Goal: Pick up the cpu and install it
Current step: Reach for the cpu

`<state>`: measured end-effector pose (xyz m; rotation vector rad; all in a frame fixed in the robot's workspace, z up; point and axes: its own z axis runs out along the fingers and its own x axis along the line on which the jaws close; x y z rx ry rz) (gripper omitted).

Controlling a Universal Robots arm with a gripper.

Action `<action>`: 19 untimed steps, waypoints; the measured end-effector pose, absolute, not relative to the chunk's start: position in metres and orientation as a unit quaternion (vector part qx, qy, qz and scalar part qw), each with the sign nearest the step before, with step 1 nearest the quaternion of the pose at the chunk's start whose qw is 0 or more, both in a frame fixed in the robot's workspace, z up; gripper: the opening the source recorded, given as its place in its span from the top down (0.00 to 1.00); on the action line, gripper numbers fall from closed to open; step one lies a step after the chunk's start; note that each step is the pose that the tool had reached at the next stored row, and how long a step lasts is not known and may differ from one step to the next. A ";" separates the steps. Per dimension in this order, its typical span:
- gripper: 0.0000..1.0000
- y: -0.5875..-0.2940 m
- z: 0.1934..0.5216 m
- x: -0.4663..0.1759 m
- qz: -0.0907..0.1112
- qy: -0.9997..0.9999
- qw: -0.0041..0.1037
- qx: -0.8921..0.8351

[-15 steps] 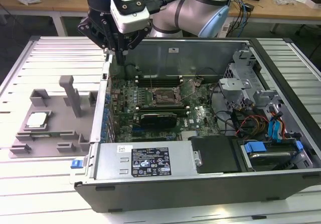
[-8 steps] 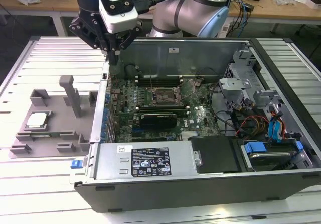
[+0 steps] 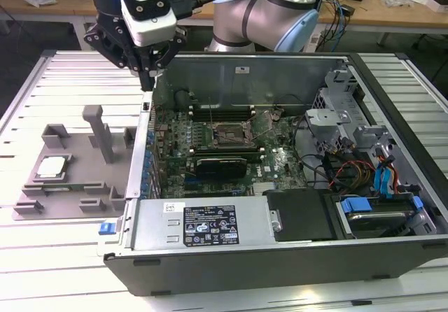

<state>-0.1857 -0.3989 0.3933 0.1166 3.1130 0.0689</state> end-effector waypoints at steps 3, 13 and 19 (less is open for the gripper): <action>0.89 -0.399 0.393 -0.198 0.022 0.999 0.013 0.037; 0.89 -0.399 0.393 -0.220 0.022 0.999 0.013 0.037; 0.89 -0.399 0.393 -0.236 0.022 0.999 0.013 0.037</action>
